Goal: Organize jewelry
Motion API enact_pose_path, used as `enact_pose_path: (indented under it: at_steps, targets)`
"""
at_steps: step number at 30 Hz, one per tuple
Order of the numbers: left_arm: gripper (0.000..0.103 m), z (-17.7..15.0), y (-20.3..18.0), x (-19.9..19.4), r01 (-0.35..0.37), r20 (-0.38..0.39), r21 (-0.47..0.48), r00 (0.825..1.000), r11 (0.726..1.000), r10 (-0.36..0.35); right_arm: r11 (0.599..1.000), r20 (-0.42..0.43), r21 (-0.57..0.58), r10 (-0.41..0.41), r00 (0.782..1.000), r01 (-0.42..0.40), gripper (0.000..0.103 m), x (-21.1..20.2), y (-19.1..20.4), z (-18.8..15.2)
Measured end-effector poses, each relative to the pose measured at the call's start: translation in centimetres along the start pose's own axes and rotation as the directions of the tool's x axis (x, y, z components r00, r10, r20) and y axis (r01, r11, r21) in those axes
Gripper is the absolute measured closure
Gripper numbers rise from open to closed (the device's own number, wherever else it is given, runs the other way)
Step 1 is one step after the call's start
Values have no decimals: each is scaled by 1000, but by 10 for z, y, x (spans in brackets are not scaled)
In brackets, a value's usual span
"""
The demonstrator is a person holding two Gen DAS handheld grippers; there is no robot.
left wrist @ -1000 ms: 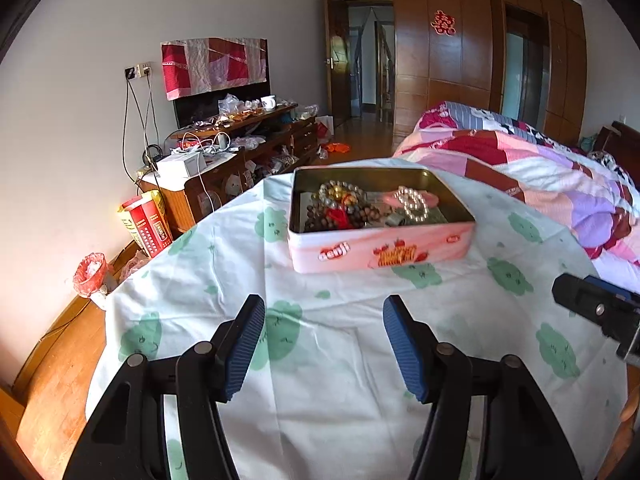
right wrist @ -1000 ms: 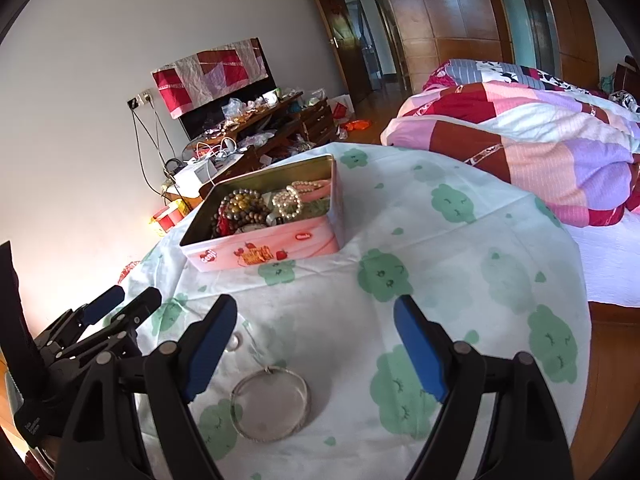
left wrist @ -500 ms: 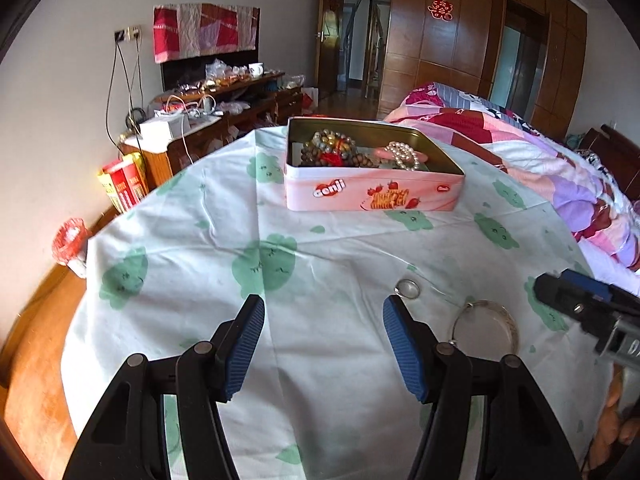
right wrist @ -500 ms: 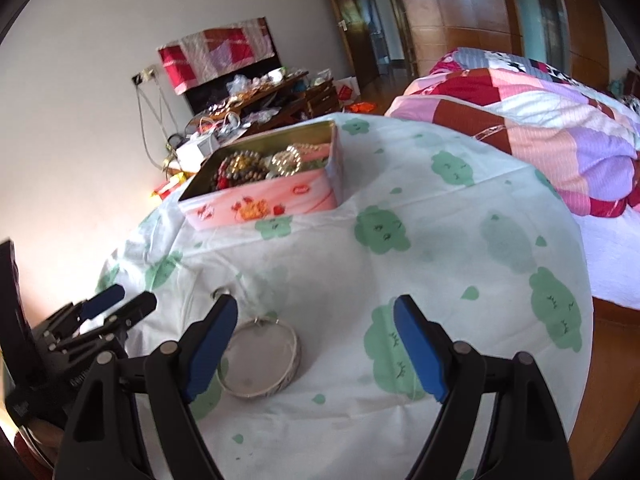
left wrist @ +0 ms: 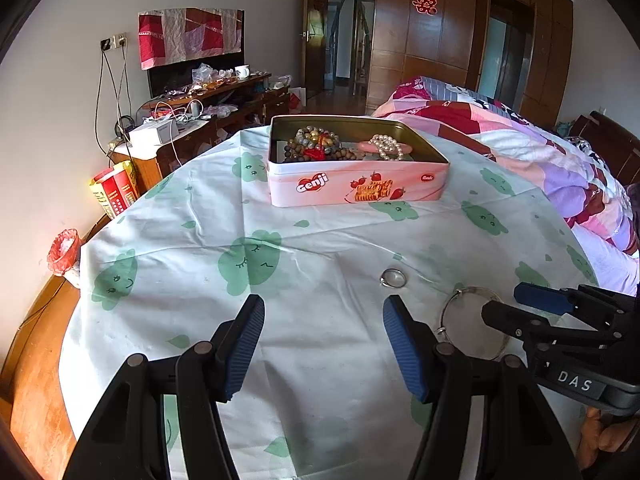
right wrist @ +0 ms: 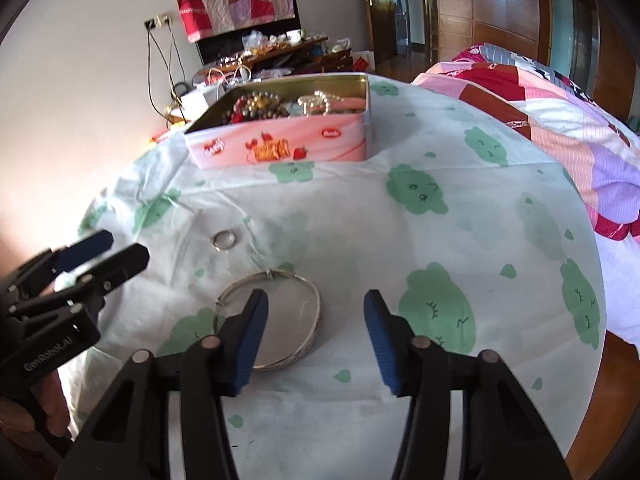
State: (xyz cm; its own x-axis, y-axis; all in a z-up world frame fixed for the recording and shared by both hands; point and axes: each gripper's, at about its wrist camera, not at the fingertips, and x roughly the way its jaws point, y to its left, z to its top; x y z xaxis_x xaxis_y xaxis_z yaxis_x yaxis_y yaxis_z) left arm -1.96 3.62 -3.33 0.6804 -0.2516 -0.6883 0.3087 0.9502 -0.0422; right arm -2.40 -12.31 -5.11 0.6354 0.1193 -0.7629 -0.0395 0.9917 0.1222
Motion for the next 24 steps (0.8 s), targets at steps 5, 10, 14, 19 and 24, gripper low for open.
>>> enact_pose_path:
  at_steps: [5, 10, 14, 19, 24]
  targets:
    - [41, 0, 0, 3, 3, -8, -3, 1000, 1000, -3, 999, -29, -32, -20, 999, 19, 60, 7, 5, -2]
    - [41, 0, -1, 3, 1, -7, 8, 1000, 1000, -1, 992, -29, -105, -69, 997, 66, 91, 8, 15, -2]
    - [41, 1, 0, 7, 19, -15, 9, 1000, 1000, -19, 994, -26, -95, -49, 998, 46, 95, 6, 12, -2]
    - [41, 10, -1, 10, 64, -11, -4, 998, 998, -64, 1000, 38, -22, 21, 999, -20, 97, -10, 3, 6]
    - [41, 19, -11, 20, 94, -27, 21, 995, 995, -94, 999, 54, -23, 36, 998, -34, 97, -15, 2, 14]
